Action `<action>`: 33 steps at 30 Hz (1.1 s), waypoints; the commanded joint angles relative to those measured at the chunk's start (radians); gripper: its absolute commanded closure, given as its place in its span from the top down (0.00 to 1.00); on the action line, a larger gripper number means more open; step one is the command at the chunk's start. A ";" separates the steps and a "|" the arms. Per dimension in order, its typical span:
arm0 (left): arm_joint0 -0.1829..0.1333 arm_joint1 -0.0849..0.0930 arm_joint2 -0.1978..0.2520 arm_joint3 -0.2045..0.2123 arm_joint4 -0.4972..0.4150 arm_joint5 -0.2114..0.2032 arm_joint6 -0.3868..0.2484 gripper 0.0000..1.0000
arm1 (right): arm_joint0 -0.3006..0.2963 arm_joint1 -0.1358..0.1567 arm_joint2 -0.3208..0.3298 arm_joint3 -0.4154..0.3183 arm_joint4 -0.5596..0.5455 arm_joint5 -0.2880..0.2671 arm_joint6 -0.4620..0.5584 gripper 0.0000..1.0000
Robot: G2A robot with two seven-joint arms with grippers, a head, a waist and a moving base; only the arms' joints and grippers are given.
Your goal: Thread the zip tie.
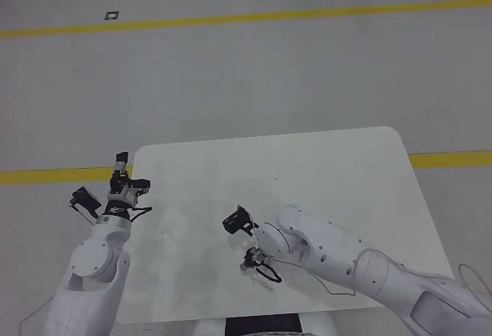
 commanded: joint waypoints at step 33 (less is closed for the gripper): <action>0.000 0.000 0.000 0.000 0.000 0.000 0.000 1.00 | -0.153 0.000 0.118 -0.077 -0.241 0.000 0.000 0.13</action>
